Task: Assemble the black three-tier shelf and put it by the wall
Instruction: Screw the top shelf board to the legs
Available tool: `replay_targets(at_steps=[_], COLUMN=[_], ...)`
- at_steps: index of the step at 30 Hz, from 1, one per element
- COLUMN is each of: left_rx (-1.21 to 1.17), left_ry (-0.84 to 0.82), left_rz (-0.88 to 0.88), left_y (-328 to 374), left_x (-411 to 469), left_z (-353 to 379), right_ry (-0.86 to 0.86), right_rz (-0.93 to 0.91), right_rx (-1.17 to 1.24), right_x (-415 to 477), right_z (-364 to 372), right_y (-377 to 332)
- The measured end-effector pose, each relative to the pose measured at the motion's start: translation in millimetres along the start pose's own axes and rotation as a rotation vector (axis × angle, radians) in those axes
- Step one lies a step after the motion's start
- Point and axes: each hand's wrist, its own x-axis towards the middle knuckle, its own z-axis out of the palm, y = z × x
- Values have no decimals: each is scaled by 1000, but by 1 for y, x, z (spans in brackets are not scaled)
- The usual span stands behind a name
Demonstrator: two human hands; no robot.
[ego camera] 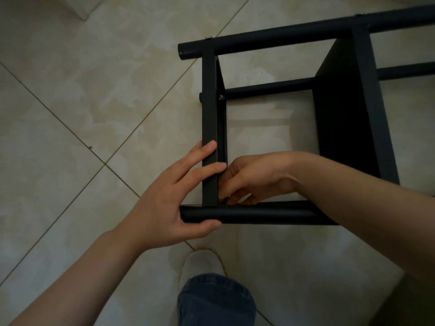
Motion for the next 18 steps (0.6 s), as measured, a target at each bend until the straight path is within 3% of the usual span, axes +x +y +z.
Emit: replay_targets(at_steps=[18], left_rx=[1], left_ry=[3], left_rz=[3], left_y=[-1], left_x=[-1], left_z=[1], right_ry=[44], right_rz=[6], right_rx=[-23], right_x=[5], right_z=[6], right_y=[2])
